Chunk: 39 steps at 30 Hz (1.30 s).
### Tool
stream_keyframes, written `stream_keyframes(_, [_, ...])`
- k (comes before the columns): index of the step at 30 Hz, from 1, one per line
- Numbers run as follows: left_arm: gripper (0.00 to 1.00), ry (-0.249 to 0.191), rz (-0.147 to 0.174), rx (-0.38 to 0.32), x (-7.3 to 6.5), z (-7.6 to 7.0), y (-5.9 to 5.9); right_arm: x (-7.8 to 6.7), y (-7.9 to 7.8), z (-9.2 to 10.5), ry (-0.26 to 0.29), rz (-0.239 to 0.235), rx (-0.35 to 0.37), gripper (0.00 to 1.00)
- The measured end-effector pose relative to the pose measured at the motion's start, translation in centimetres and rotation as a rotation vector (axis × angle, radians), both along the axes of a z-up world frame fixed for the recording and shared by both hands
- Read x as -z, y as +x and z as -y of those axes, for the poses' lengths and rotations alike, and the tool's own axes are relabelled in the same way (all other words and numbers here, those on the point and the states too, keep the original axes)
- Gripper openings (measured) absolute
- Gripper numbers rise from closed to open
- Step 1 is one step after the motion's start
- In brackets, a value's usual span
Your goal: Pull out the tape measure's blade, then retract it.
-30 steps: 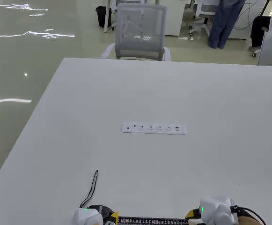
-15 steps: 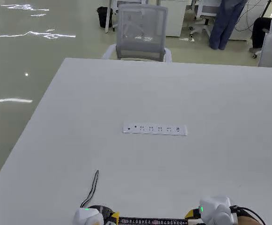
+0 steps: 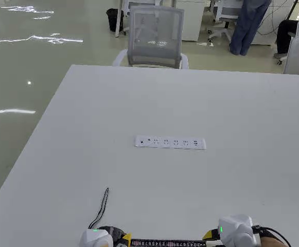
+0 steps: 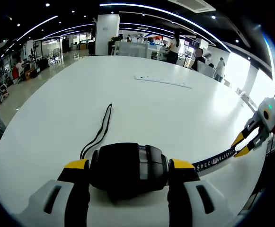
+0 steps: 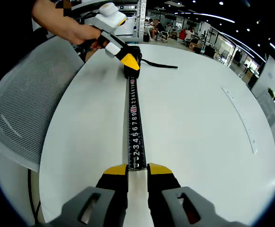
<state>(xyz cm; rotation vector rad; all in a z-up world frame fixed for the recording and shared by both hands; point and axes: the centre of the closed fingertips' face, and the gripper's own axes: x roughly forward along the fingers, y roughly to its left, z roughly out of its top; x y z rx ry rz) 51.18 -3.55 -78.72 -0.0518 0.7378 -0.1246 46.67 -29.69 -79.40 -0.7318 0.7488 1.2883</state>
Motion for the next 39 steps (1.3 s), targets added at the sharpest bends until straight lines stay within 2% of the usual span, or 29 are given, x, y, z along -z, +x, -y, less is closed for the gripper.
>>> stream_keyframes(39, [0.64,-0.029,-0.004,0.014,0.0,-0.2,0.1,0.1,0.2,-1.2,0.006,-0.004,-0.014,0.13])
